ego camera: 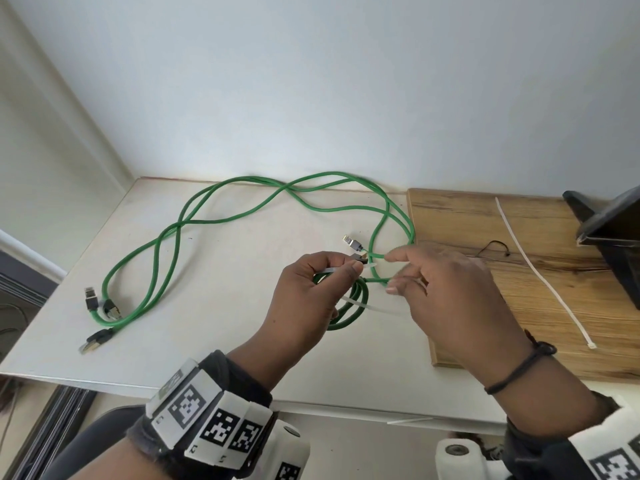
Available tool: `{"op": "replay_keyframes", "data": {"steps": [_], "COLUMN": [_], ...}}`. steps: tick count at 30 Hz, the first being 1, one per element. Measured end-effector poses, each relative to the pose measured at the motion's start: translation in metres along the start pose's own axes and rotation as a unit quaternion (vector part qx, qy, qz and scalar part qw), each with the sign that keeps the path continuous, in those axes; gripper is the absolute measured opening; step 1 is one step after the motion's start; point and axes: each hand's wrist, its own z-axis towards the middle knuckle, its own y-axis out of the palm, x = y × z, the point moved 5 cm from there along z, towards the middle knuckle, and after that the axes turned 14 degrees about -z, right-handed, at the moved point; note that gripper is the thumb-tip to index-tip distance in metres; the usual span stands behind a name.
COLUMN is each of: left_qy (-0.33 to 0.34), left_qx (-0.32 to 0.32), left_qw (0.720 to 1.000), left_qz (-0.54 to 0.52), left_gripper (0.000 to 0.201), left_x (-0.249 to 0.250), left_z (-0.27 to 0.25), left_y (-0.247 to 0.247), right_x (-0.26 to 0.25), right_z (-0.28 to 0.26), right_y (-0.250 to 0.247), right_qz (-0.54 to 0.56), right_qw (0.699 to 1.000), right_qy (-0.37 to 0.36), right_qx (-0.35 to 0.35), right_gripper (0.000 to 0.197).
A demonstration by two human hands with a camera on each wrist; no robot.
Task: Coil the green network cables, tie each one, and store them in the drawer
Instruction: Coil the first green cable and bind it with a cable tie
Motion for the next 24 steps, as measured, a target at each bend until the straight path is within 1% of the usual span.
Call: {"op": "replay_keyframes", "data": {"steps": [1, 3, 5, 6, 7, 8, 9, 10, 11, 13, 16, 17, 18, 19, 21, 22, 24], "left_qy": [0.002, 0.005, 0.01, 0.012, 0.013, 0.015, 0.016, 0.017, 0.017, 0.019, 0.024, 0.028, 0.031, 0.034, 0.037, 0.04, 0.042], "left_qx": [0.001, 0.003, 0.007, 0.01, 0.012, 0.014, 0.015, 0.017, 0.019, 0.02, 0.017, 0.016, 0.016, 0.017, 0.011, 0.003, -0.018], "left_qw": [1.0, 1.0, 1.0, 1.0, 1.0, 1.0, 1.0, 1.0, 1.0, 1.0, 0.999, 0.999, 0.999, 0.999, 0.999, 0.999, 0.999], "left_qz": [0.002, 0.007, 0.01, 0.012, 0.013, 0.015, 0.017, 0.017, 0.014, 0.003, -0.012, -0.017, -0.022, -0.027, -0.033, -0.032, -0.026], "left_gripper": [0.011, 0.012, 0.012, 0.013, 0.013, 0.014, 0.014, 0.013, 0.013, 0.013, 0.013, 0.013, 0.012, 0.012, 0.013, 0.014, 0.017], "left_x": [0.0, 0.001, 0.002, 0.003, 0.004, 0.004, 0.005, 0.005, 0.006, 0.008, 0.012, 0.014, 0.016, 0.019, 0.024, 0.026, 0.029], "left_z": [0.0, 0.001, 0.001, 0.001, 0.0, 0.0, 0.0, 0.0, 0.0, -0.002, -0.005, -0.005, -0.006, -0.006, -0.007, -0.008, -0.012], "left_y": [0.0, 0.0, -0.001, -0.001, -0.002, -0.002, -0.002, -0.001, -0.001, 0.0, 0.003, 0.003, 0.004, 0.004, 0.004, 0.005, 0.009], "right_x": [0.002, 0.006, 0.012, 0.014, 0.017, 0.02, 0.022, 0.021, 0.018, 0.009, 0.0, -0.003, -0.004, -0.005, -0.004, -0.004, -0.004], "right_z": [0.001, 0.0, -0.001, -0.001, 0.0, 0.002, 0.003, 0.005, 0.005, 0.003, -0.001, -0.002, -0.002, -0.002, -0.001, -0.001, 0.0], "right_y": [0.002, 0.002, -0.002, -0.006, -0.009, -0.011, -0.012, -0.012, -0.009, 0.003, 0.02, 0.024, 0.027, 0.028, 0.028, 0.027, 0.025], "right_qz": [-0.055, -0.146, -0.177, -0.158, -0.103, -0.012, 0.106, 0.225, 0.332, 0.488, 0.622, 0.653, 0.674, 0.689, 0.707, 0.712, 0.714], "right_qw": [0.998, 0.984, 0.974, 0.976, 0.982, 0.988, 0.983, 0.961, 0.927, 0.848, 0.744, 0.715, 0.694, 0.679, 0.661, 0.658, 0.663], "right_qy": [0.003, 0.017, 0.041, 0.053, 0.074, 0.097, 0.118, 0.141, 0.158, 0.19, 0.23, 0.235, 0.239, 0.241, 0.24, 0.236, 0.221], "right_qx": [-0.033, -0.097, -0.136, -0.142, -0.136, -0.12, -0.095, -0.078, -0.073, -0.079, -0.08, -0.081, -0.081, -0.079, -0.07, -0.063, -0.056], "right_gripper": [0.016, 0.015, 0.017, 0.018, 0.018, 0.016, 0.014, 0.012, 0.013, 0.015, 0.014, 0.015, 0.017, 0.017, 0.016, 0.017, 0.021]}}
